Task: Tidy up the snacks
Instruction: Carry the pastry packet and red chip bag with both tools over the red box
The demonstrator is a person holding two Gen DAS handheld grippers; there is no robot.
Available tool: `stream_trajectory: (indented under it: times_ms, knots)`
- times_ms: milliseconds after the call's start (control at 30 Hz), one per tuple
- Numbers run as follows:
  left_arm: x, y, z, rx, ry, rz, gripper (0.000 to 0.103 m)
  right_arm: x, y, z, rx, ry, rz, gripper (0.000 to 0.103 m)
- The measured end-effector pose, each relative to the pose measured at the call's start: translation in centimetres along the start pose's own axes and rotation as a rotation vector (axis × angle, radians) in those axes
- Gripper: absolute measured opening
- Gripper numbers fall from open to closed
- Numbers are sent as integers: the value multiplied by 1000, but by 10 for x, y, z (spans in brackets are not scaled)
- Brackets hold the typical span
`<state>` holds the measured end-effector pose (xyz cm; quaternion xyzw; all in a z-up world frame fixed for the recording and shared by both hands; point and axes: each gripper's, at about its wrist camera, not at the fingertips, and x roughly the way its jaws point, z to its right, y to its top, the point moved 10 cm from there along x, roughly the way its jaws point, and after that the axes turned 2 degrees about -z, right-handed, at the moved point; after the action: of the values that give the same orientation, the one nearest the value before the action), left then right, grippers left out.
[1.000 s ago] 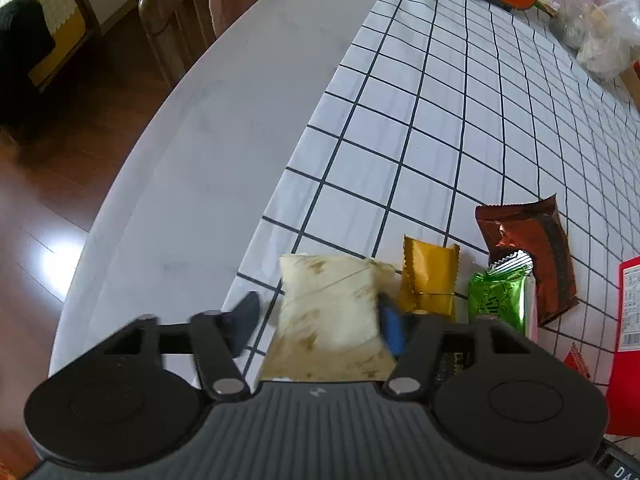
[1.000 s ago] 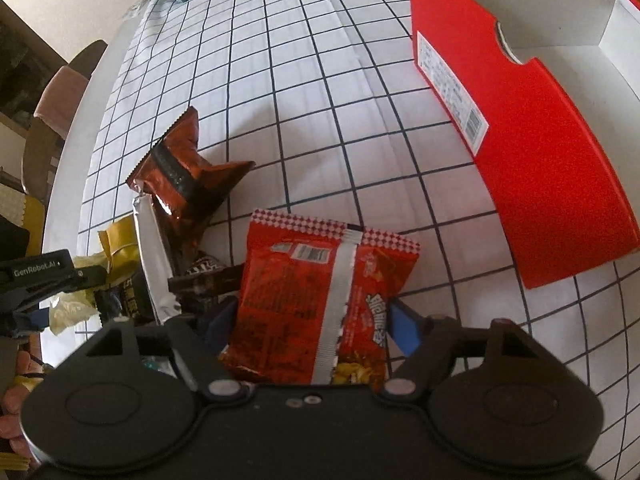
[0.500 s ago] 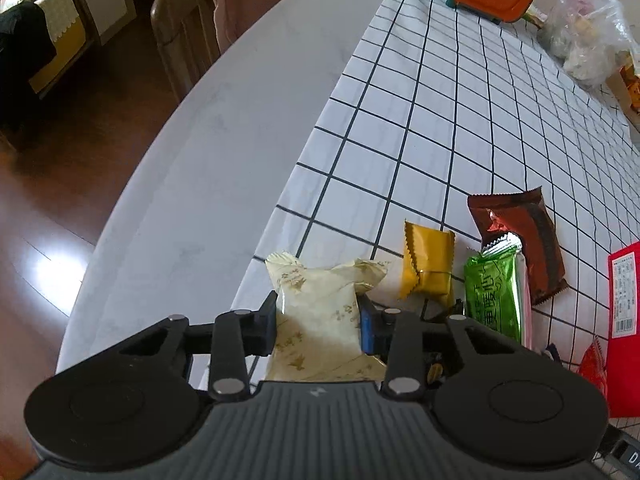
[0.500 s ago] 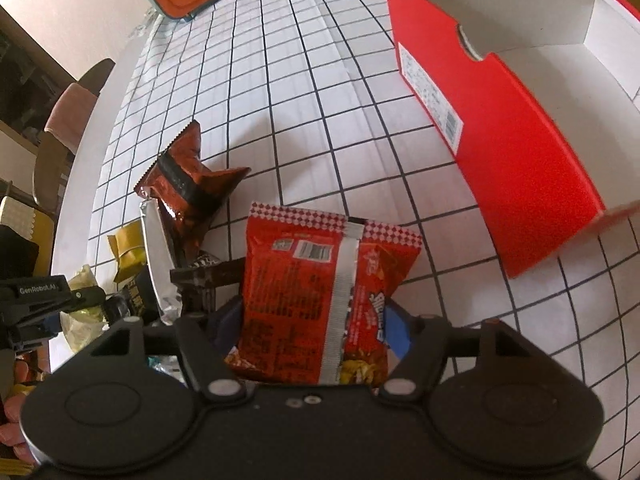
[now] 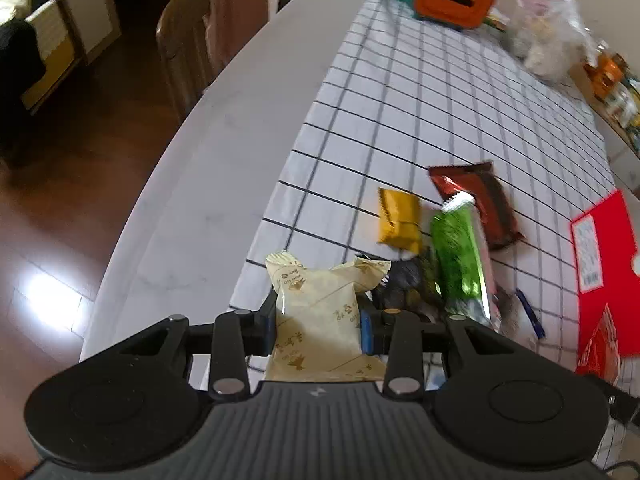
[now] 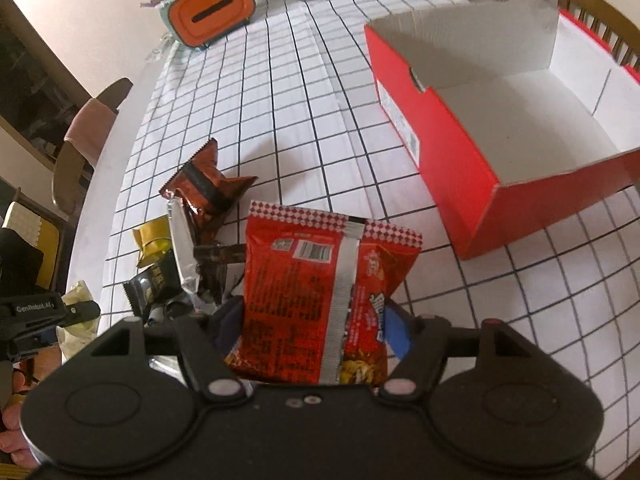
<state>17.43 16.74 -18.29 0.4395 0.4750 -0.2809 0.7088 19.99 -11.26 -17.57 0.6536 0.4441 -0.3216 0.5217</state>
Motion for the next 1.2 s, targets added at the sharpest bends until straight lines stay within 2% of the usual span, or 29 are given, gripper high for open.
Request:
stream_trajectory:
  times_ms: [333, 600, 933, 1200]
  knots:
    - [-45, -14, 48, 122, -70, 32, 37, -52, 3, 7, -38, -36, 73, 70]
    - [-78, -16, 110, 216, -149, 41, 37, -80, 22, 30, -53, -50, 109, 70]
    - [-90, -17, 207, 320, -171, 62, 37, -102, 61, 88, -49, -75, 151, 70]
    - [-80, -22, 294, 358, -167, 59, 37, -108, 98, 148, -67, -84, 159, 70]
